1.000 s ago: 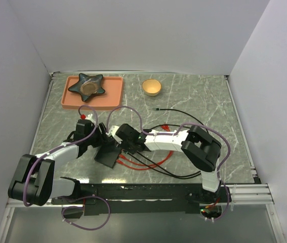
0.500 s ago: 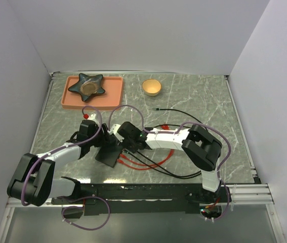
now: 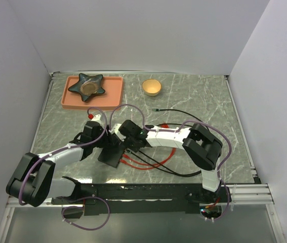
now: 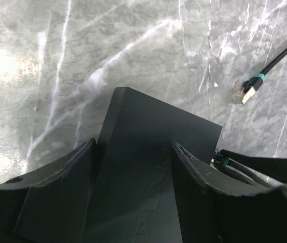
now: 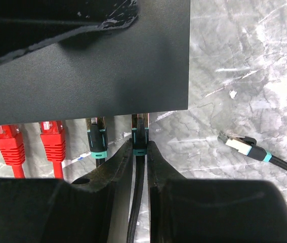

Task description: Insert the plug into the switch port

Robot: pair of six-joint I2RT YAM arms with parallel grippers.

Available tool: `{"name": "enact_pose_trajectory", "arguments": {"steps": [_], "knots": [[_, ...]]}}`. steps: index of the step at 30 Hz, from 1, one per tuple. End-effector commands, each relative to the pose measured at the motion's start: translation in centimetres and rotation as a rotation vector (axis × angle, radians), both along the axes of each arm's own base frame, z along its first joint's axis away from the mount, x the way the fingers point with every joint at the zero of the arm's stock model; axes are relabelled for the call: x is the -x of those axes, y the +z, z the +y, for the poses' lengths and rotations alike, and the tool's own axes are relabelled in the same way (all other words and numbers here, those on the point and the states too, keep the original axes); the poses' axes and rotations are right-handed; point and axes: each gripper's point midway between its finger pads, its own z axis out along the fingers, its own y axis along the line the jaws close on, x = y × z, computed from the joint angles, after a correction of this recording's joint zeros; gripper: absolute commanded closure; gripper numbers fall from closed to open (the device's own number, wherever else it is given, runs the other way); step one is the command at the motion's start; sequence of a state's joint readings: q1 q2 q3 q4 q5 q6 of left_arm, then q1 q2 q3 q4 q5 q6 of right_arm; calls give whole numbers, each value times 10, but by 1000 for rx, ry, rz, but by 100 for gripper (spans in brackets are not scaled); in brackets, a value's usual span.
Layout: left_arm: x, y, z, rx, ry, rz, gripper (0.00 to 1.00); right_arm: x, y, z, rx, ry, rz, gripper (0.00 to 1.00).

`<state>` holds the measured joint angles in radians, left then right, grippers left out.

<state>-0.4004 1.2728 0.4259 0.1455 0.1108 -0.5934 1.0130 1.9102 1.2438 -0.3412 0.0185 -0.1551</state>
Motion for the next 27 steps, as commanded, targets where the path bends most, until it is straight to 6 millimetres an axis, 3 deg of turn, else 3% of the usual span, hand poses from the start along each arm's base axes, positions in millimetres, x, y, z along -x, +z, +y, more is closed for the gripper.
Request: {"name": "enact_pose_trajectory", "arguments": {"steps": [1,13,27], "knots": [[31,40,-68,238,-267,-11,38,-35,108,97,-439,93,-187,100],[39,57,-90,262,-370,-78,38,-27,114,104,-475,166,-173,100],[49,63,-89,252,-423,-171,36,-20,121,95,-496,245,-161,100]]}}
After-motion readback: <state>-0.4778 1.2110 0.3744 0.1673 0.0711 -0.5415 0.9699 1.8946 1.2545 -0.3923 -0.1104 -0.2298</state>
